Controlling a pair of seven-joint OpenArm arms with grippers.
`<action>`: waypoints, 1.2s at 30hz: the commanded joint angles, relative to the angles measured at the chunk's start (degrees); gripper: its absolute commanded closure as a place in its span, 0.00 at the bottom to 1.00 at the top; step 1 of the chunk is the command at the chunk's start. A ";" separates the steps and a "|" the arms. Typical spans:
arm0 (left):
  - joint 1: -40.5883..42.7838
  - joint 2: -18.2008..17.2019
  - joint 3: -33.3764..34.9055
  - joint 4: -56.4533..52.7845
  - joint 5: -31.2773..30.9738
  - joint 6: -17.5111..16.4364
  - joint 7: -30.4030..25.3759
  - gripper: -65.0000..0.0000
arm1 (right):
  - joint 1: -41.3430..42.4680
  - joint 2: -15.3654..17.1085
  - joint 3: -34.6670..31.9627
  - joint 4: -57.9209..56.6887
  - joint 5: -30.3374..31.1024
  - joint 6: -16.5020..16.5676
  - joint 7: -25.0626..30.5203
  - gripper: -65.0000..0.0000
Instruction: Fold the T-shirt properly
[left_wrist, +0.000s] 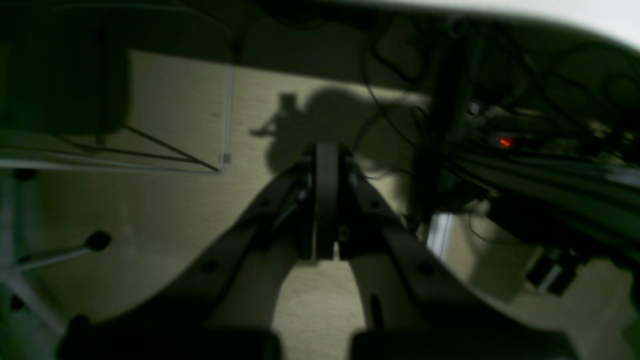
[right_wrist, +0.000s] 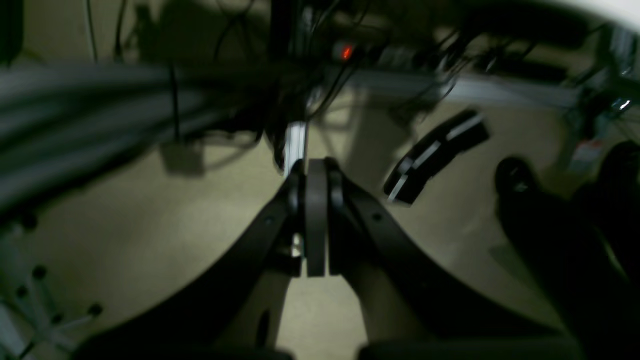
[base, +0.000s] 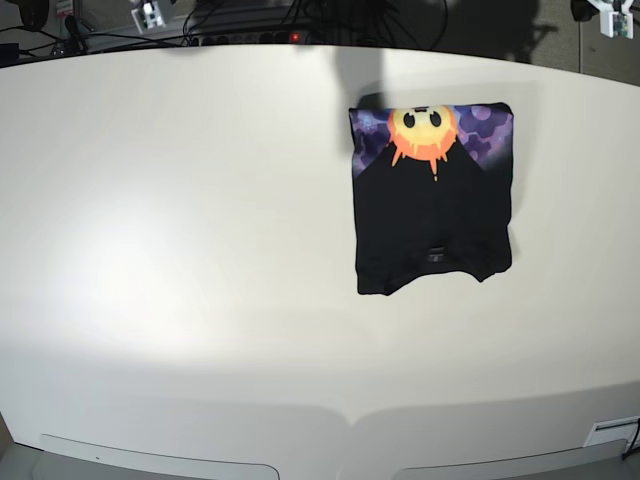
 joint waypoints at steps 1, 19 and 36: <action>0.96 -0.35 -0.42 -1.05 -1.38 -1.16 -0.52 1.00 | -0.76 0.07 0.11 -1.05 0.37 0.15 1.40 1.00; -28.30 -0.39 -0.39 -77.00 15.65 -17.31 -29.38 1.00 | 26.43 18.43 0.07 -73.50 -9.57 -0.02 26.36 1.00; -46.45 4.20 -0.39 -88.63 18.43 -12.28 -28.79 1.00 | 48.33 16.57 0.04 -98.82 -20.06 -5.99 42.86 1.00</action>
